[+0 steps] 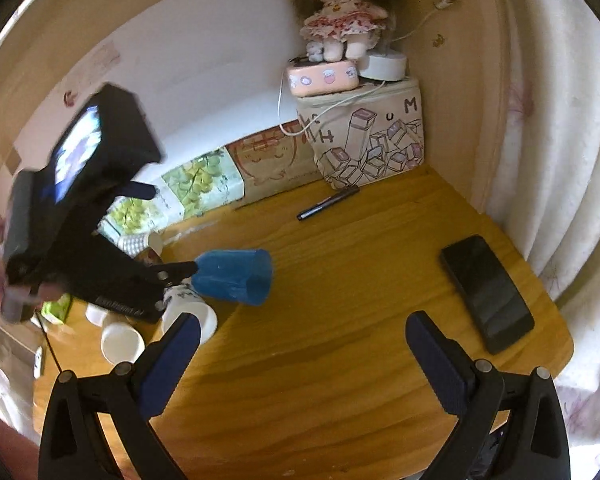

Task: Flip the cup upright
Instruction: 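Move the left tool toward the blue plastic cup lying on its side, then close the left tool fingers around the blue cup's body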

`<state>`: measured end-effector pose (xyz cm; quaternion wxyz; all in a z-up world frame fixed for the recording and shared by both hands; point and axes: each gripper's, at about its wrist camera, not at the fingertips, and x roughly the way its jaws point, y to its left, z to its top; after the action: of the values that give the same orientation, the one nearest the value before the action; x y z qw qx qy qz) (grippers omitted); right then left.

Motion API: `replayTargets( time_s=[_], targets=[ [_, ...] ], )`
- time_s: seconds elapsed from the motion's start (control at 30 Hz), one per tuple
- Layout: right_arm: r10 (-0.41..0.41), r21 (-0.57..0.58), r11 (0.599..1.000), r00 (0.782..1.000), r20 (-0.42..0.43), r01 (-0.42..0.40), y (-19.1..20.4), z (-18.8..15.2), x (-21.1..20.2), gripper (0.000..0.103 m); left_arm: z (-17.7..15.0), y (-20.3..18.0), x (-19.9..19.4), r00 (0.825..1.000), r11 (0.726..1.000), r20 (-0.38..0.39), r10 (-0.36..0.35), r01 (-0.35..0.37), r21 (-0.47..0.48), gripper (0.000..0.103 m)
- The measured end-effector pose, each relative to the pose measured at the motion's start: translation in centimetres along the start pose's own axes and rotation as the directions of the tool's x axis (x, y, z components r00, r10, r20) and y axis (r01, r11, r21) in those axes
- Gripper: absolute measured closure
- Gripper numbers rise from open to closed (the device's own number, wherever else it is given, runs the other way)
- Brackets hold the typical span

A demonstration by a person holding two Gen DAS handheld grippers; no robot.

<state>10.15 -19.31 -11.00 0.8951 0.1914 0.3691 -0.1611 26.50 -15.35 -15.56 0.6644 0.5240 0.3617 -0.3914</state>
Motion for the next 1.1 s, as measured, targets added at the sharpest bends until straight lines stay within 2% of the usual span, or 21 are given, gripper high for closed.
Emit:
replayTargets(
  time_s=[0.3, 0.63, 0.93, 1.1],
  targets=[
    [-0.033, 0.036, 0.999, 0.994, -0.105, 0.037, -0.3, -1.3, 2.9, 0.0, 0.6, -1.6, 5.3, 0.994, 0.996, -0.099, -0.042, 0.049, 0.074, 0.002],
    [-0.001, 0.079, 0.997, 0.989, -0.147, 0.013, 1.0, -2.2, 4.8, 0.0, 1.2, -2.3, 8.5, 0.985, 0.99, -0.153, -0.078, 0.094, 0.103, 0.002],
    [0.013, 0.09, 0.996, 0.985, -0.17, 0.002, 1.6, -2.9, 5.4, 0.0, 1.7, -2.1, 11.0, 0.969, 0.988, -0.216, -0.119, 0.137, 0.068, 0.002],
    [0.008, 0.093, 0.996, 0.983, -0.184, 0.01, 1.7, -3.2, 5.5, 0.0, 1.8, -1.3, 11.7, 0.965, 0.988, -0.223, -0.141, 0.153, 0.037, 0.007]
  ],
)
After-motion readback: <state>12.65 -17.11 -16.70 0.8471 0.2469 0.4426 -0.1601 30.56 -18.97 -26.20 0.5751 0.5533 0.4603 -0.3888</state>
